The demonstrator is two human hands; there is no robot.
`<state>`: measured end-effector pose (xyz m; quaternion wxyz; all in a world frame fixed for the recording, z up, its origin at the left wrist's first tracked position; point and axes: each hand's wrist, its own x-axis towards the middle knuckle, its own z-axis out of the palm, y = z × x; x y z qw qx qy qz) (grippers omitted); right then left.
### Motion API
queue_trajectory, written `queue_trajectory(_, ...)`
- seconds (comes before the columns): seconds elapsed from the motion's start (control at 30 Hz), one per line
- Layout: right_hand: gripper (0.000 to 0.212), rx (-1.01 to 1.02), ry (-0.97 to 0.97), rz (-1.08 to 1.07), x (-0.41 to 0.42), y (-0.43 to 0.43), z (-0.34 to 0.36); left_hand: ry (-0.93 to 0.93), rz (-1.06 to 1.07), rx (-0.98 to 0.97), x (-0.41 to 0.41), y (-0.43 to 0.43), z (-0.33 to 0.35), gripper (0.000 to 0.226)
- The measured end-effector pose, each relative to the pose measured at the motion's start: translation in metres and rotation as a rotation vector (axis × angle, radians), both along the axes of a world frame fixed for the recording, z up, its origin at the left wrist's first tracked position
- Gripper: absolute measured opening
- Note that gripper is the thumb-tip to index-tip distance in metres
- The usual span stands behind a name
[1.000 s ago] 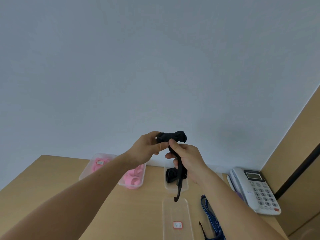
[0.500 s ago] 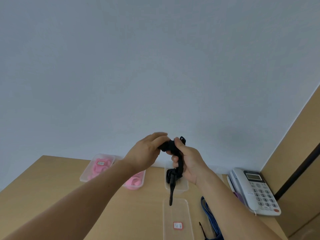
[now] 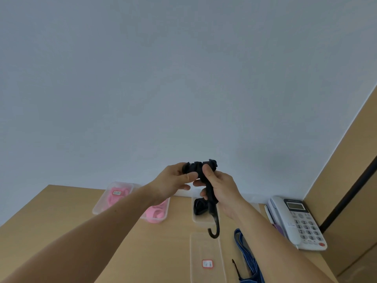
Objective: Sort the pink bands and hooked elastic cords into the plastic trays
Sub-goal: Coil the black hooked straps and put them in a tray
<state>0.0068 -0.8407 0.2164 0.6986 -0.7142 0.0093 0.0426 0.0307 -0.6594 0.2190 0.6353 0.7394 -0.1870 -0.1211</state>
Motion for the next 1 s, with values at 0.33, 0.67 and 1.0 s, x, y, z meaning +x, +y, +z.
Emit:
queue_trajectory(0.33, 0.055, 0.368, 0.226, 0.082, -0.002, 0.001, 0.01, -0.771, 0.219, 0.405, -0.008, -0.003, -0.012, 0.05)
queue_trajectory(0.67, 0.038, 0.338, 0.095, 0.019, -0.002, -0.001, 0.004, -0.452, 0.046, 0.238, -0.008, 0.007, -0.005, 0.079)
queue_trajectory(1.0, 0.023, 0.267, -0.001, 0.101, -0.005, -0.006, 0.006, 0.069, -0.035, -0.033, -0.007, 0.005, 0.006, 0.042)
